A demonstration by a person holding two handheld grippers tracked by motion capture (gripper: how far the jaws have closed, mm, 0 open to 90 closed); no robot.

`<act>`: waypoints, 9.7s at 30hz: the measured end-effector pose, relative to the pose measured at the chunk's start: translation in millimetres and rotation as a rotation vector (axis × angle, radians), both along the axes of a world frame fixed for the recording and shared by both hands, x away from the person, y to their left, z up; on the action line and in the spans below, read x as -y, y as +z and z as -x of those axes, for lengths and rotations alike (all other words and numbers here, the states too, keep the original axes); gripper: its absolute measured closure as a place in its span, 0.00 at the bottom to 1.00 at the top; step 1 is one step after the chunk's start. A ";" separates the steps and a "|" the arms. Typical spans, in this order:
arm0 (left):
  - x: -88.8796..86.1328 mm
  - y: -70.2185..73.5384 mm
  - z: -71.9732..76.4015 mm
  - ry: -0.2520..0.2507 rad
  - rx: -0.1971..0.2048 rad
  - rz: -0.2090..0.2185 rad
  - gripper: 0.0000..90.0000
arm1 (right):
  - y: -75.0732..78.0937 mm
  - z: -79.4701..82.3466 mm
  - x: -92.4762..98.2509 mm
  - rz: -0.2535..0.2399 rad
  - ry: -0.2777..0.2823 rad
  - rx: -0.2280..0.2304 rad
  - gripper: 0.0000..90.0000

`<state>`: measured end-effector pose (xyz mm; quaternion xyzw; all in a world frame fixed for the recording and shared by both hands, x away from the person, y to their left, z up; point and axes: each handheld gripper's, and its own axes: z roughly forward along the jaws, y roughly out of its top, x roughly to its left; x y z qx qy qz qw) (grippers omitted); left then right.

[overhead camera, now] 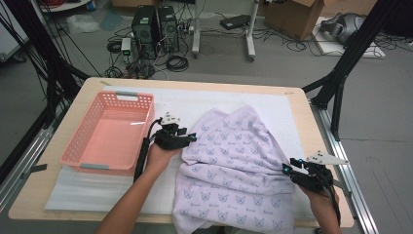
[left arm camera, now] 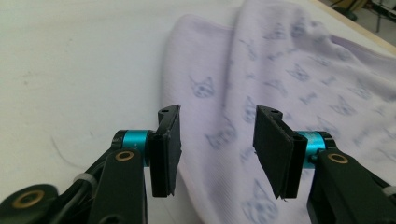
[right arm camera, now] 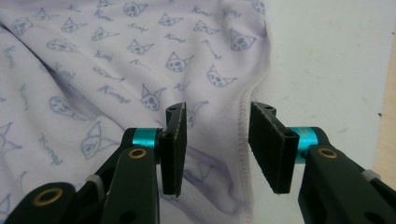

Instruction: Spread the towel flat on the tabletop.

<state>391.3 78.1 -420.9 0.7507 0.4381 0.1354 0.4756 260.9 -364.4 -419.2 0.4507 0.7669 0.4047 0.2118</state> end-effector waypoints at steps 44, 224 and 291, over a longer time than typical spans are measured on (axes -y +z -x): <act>52.5 -13.6 -56.1 0.076 -0.006 -0.144 0.94 | -6.6 -5.6 -1.7 -0.039 0.038 0.002 0.60; 1.4 -28.9 -31.2 0.203 -0.007 -0.096 0.96 | -17.9 -164.2 -28.9 0.154 -0.083 -0.129 0.93; -9.4 -16.9 -40.4 0.257 0.007 -0.028 0.94 | -14.4 -150.7 -26.1 0.127 0.004 -0.182 0.52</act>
